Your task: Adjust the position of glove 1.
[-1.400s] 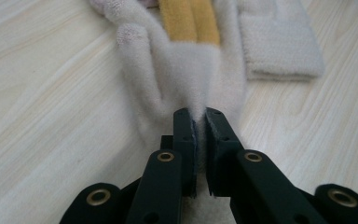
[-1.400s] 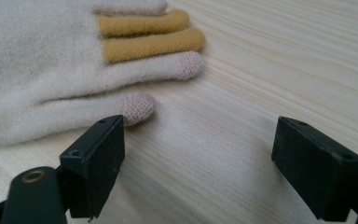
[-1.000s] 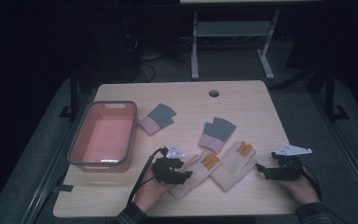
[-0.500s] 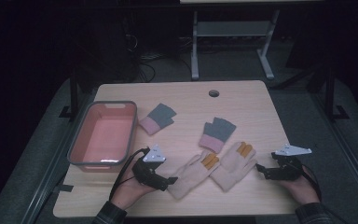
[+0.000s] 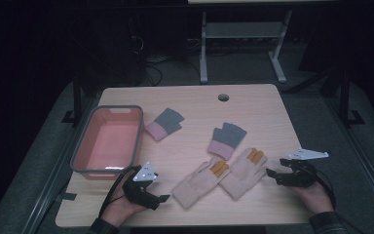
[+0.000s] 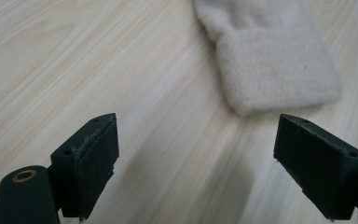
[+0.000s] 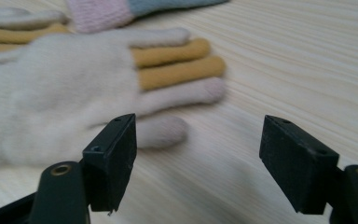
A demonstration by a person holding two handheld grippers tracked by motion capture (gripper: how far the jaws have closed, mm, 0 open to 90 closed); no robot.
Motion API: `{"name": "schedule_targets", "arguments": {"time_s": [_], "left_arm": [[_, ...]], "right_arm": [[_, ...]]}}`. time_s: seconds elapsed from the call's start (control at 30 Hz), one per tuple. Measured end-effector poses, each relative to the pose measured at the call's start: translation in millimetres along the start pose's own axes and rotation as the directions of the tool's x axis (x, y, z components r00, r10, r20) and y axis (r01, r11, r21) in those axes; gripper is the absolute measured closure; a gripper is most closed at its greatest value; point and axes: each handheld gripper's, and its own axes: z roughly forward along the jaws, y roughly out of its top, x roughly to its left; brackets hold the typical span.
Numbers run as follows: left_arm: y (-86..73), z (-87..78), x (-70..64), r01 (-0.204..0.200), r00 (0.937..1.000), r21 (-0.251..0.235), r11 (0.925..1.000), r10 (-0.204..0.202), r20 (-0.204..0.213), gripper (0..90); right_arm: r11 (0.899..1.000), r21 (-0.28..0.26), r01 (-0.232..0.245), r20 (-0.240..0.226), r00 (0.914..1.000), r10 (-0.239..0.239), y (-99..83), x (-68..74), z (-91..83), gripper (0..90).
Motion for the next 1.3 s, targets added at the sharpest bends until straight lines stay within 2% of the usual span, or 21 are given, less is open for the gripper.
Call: {"name": "schedule_targets", "arguments": {"time_s": [0.13,0.27,0.37,0.57,0.83,1.07,1.17,1.3], "left_arm": [[-3.6,1.9,3.2,-0.035,0.9991,0.017,0.9992,0.036,-0.022,13.4],[-8.4,5.3,5.9,-0.042,0.9986,0.041,0.9983,0.043,-0.03,13.3],[-13.1,5.1,9.3,-0.037,0.9992,0.015,0.9992,0.037,-0.018,12.8],[-21.4,5.5,11.7,-0.053,0.9986,-0.059,0.9968,0.053,0.005,12.7],[-21.3,5.5,11.7,-0.053,0.9985,-0.058,0.9969,0.054,0.005,12.8],[-21.3,5.5,11.7,-0.053,0.9985,-0.058,0.9969,0.054,0.005,12.8],[-21.3,5.5,11.7,-0.053,0.9985,-0.058,0.9969,0.054,0.005,12.8],[-21.2,5.3,11.6,-0.052,0.9986,-0.057,0.997,0.052,0.006,12.9]], "right_arm": [[1.0,-0.007,0.018,-0.033,0.9993,-0.018,6.0,11.8,-0.4,30.9],[1.0,-0.007,0.029,-0.067,0.9973,-0.029,11.3,24.2,-0.4,33.1],[0.999,-0.009,0.043,-0.09,0.995,-0.044,14.7,32.5,-0.1,34.5],[0.999,0.002,0.052,-0.135,0.9895,-0.051,19.3,47.9,1.8,38.6],[0.997,0.012,0.072,-0.19,0.9793,-0.069,23.7,63.8,5.8,46.0],[0.994,0.017,0.111,-0.205,0.973,-0.106,26.4,73.0,9.3,51.2],[0.994,0.031,0.108,-0.201,0.9745,-0.099,27.0,72.8,12.4,50.8],[0.992,0.028,0.124,-0.171,0.9783,-0.117,29.5,71.1,19.8,47.3]]}}
